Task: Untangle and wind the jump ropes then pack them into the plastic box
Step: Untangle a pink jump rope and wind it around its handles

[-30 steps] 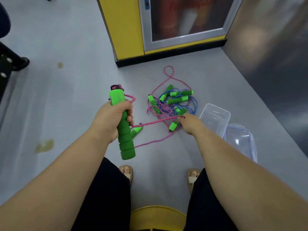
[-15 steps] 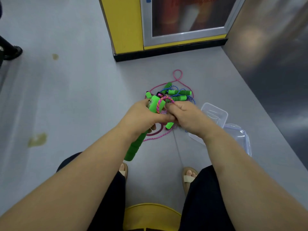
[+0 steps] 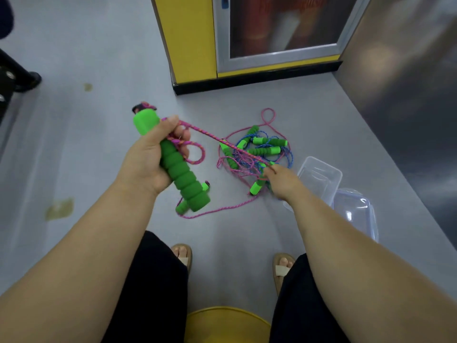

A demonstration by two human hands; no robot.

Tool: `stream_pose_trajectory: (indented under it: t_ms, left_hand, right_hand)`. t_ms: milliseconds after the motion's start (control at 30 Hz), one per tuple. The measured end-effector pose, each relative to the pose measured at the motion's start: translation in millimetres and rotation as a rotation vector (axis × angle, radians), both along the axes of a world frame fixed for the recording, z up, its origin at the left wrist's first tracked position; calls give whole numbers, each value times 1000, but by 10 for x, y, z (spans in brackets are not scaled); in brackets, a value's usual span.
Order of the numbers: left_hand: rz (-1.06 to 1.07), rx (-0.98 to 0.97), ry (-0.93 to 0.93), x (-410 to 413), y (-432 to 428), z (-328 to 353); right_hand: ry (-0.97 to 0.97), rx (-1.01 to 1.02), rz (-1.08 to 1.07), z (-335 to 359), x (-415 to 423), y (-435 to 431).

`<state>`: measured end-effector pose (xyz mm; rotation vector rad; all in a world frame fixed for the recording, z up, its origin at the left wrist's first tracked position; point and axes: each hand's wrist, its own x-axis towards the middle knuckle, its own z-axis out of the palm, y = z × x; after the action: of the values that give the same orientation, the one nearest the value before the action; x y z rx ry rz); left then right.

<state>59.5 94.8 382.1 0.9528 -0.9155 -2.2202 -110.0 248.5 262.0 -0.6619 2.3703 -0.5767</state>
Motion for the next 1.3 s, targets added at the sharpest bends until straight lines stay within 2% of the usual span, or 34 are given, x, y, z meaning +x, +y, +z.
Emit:
stream_pose_trajectory:
  t_ms: [100, 133, 200, 333, 400, 467, 600, 667, 733, 833, 933, 1033, 1100, 1133, 1200, 1300]
  left_hand:
    - [68, 47, -153, 24, -91, -173]
    - [91, 58, -167, 21, -87, -216]
    - [125, -25, -140, -24, -16, -240]
    - [-24, -523, -221, -188, 283, -196]
    - [-198, -761, -317, -230, 400, -218]
    - [-400, -835, -338, -215, 436, -238]
    - [-581, -631, -303, -185, 352, -207]
    - [-687, -583, -277, -197, 347, -167]
    - [-730, -628, -317, -220, 360, -161]
    - [-639, -687, -417, -260, 372, -159]
    - [-392, -403, -286, -243, 304, -160]
    - [-216, -170, -113, -142, 128, -125]
    - [-133, -103, -91, -61, -3, -131]
    - [-100, -84, -112, -19, -51, -150]
    - [-63, -61, -171, 49, -111, -207]
    - [-53, -64, -228, 82, -125, -277]
  right_hand:
    - [-5, -472, -364, 219, 31, -126]
    - [49, -582, -371, 340, 56, -157]
    - [186, -576, -147, 560, 178, -163]
    - [209, -273, 347, 788, 523, -130]
    - [218, -241, 466, 813, 599, -126]
    - [190, -310, 465, 843, 576, -107]
    - [2, -579, 267, 802, 457, -51]
    - [-43, -614, 210, 802, 416, -58]
    - [-66, -600, 164, 788, 404, -64]
    - [-151, -614, 73, 754, 349, -75]
    - [-314, -592, 72, 662, 210, -77]
    - [-290, -289, 173, 335, 61, -77]
    - [-185, -52, 224, 96, 10, -64]
    - [-129, 3, 211, -10, -8, -61]
    - [-63, -46, 114, -111, -23, -103]
    - [-17, -354, -75, 122, 68, -278]
